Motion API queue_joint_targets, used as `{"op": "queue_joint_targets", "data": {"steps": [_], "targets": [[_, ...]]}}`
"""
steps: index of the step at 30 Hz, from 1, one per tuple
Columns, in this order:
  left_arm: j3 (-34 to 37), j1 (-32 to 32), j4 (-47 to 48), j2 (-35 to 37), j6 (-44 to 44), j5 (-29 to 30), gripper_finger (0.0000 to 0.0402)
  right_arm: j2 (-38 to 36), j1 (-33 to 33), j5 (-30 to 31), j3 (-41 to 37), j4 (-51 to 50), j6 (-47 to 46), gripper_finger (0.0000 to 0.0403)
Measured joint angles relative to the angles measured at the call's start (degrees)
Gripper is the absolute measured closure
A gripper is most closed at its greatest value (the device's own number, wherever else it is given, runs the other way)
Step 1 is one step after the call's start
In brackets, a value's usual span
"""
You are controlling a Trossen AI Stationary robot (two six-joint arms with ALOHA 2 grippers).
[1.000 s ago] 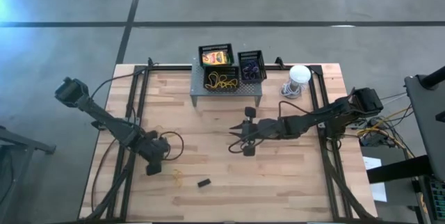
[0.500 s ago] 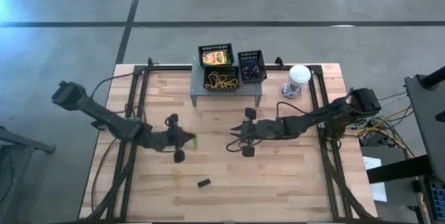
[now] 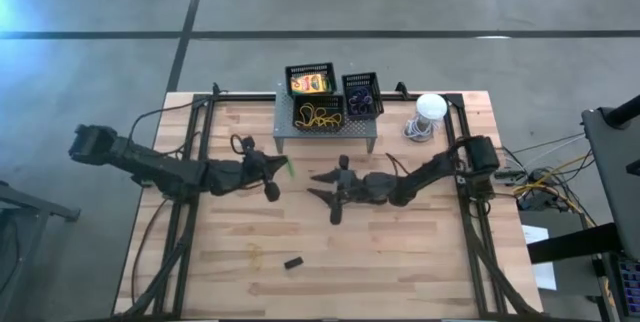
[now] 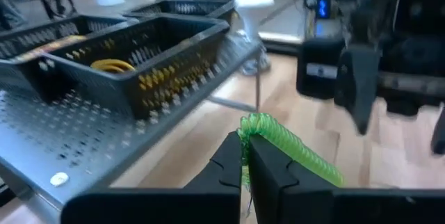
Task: Pick & Place Office Desk Supplies
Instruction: Put the green spring keychain into the right black bin
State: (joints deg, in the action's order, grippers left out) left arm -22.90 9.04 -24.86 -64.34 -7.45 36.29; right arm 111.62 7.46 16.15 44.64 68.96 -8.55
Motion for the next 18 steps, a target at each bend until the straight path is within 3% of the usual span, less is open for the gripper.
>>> {"op": "queue_joint_targets", "data": {"steps": [2, 6, 18], "targets": [[-0.02, -0.05, -1.91, -0.11, 0.01, 0.35, 0.0391, 2.27, -0.19, 3.62, 1.37, 3.35, 1.39, 0.0232], [-0.02, 0.01, -3.99, -0.13, -0.31, 0.18, 0.0391, 4.21, -0.70, 4.86, 5.19, 2.28, 3.84, 0.0227], [-0.04, 0.37, -4.04, -1.61, -3.49, 0.16, 0.0391, 4.01, -1.48, 8.28, 16.22, -16.31, 6.86, 0.0254]]}}
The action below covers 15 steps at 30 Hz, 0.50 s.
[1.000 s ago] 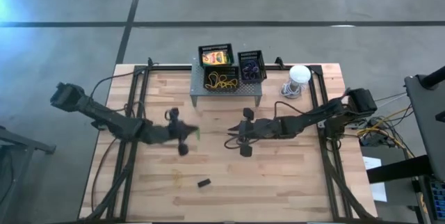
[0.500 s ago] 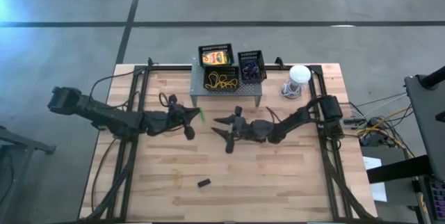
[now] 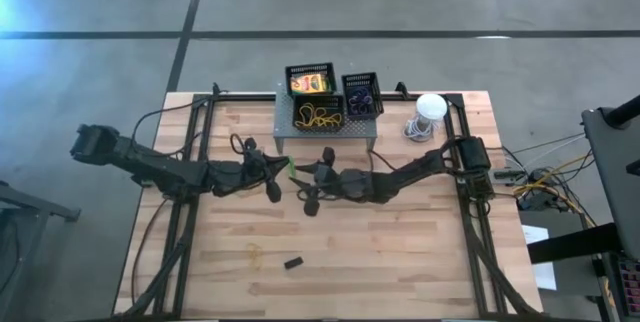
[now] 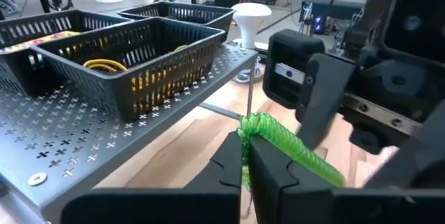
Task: Pick & Place Office Desk Supplies
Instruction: Put the green spring keychain into the right black bin
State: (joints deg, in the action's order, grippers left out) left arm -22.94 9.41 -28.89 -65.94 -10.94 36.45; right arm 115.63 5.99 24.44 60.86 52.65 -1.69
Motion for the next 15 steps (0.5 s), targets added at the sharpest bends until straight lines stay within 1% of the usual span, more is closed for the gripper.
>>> {"op": "queue_joint_targets", "data": {"steps": [3, 6, 10, 13, 15], "targets": [[0.00, 0.00, -0.01, 0.06, -0.83, 0.01, 0.0391, 0.00, 0.04, 1.82, 1.17, -2.83, 0.19, 0.0280], [0.00, 0.00, 0.05, 0.06, -3.04, 0.00, 0.0386, -0.02, -0.04, 3.02, 1.38, -4.90, 0.20, 0.0321], [0.00, 0.00, 0.61, 0.06, -3.04, -0.03, 0.0368, -0.51, 0.42, 3.16, 0.29, -6.25, 0.22, 0.0376], [0.00, 0.00, 0.58, 0.06, -2.28, -1.08, 0.0351, -2.42, 1.09, 3.20, -0.83, -10.31, -0.09, 0.0379], [0.00, 0.00, 0.21, 0.06, -1.03, -3.87, 0.0333, -4.62, 1.50, 4.33, -1.62, -14.71, -1.38, 0.0375]]}}
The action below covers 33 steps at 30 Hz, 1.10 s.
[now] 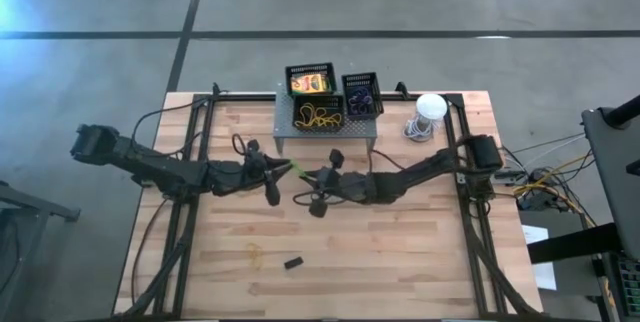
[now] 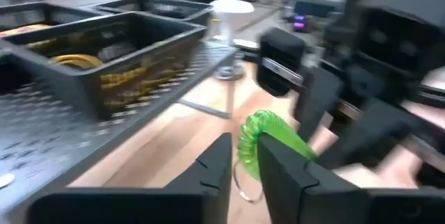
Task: Pick & Place Office Desk Supplies
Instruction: Put the green spring keychain into the right black bin
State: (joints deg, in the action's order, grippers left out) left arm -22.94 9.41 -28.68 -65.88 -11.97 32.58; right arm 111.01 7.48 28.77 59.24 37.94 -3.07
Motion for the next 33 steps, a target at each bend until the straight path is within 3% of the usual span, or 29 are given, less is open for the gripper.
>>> {"op": "queue_joint_targets", "data": {"steps": [9, 13, 17, 24, 30, 33], "targets": [[-0.02, 0.00, -2.16, 0.15, 1.46, -11.09, 0.0228, -15.91, 0.81, 1.43, -1.83, -20.08, -1.01, 0.0374], [-0.02, 0.02, -0.55, 0.15, 1.46, -13.13, 0.0211, -24.15, -1.23, 2.65, -0.06, -31.28, -1.23, 0.0374], [0.00, 0.02, 0.56, 0.15, 1.44, -13.16, 0.0210, -30.98, -8.46, 3.21, 5.70, -49.45, -5.70, 0.0374], [0.00, 0.02, 1.55, 0.04, 1.46, -13.13, 0.0212, -30.02, -27.32, -16.22, 18.46, -78.53, -10.20, 0.0374], [0.00, 0.02, 1.68, 0.04, 1.44, -13.09, 0.0212, -23.90, -37.60, -32.03, 24.04, -83.21, -5.38, 0.0374], [0.00, 0.02, 1.85, 0.04, 1.40, -12.99, 0.0213, -21.30, -39.60, -36.12, 26.44, -84.04, -3.44, 0.0371]]}}
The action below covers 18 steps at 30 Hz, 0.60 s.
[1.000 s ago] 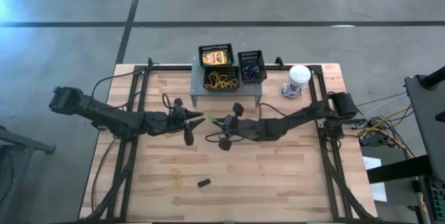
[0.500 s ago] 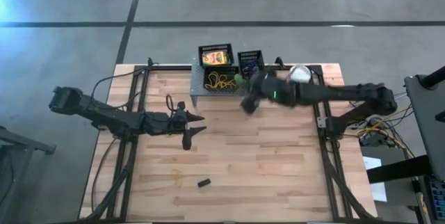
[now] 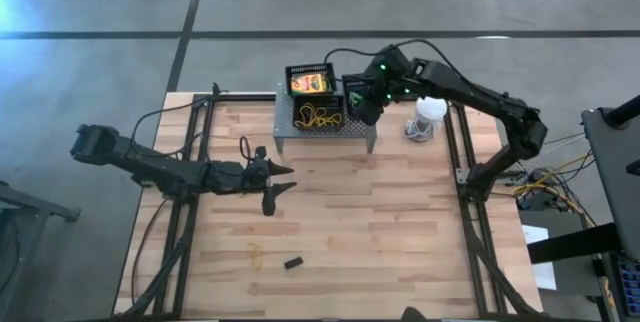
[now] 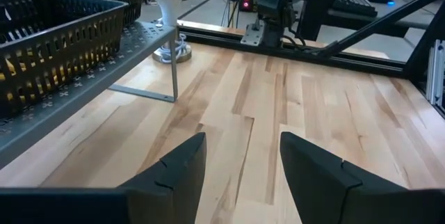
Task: Pick & Place Office Desk Supplies
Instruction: Put the green spring keychain into the right black bin, then put the black rubber band into the bottom left black bin
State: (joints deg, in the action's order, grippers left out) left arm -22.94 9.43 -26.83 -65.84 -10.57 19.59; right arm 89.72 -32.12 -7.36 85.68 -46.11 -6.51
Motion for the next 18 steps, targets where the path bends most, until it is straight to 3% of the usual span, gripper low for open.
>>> {"op": "queue_joint_targets", "data": {"steps": [9, 13, 18], "targets": [[0.02, 0.00, 1.58, -0.04, -1.90, 0.02, 0.0213, 2.33, -1.44, -0.15, 2.04, -8.00, 2.13, 0.0290], [0.02, 0.00, 1.66, -0.04, -1.90, 0.02, 0.0213, -1.08, -1.34, 0.45, 2.04, -6.93, 1.24, 0.0263], [0.02, 0.00, 1.83, -0.04, -1.89, 0.02, 0.0213, -6.84, 3.56, 7.00, 1.82, -3.10, 2.13, 0.0256]]}}
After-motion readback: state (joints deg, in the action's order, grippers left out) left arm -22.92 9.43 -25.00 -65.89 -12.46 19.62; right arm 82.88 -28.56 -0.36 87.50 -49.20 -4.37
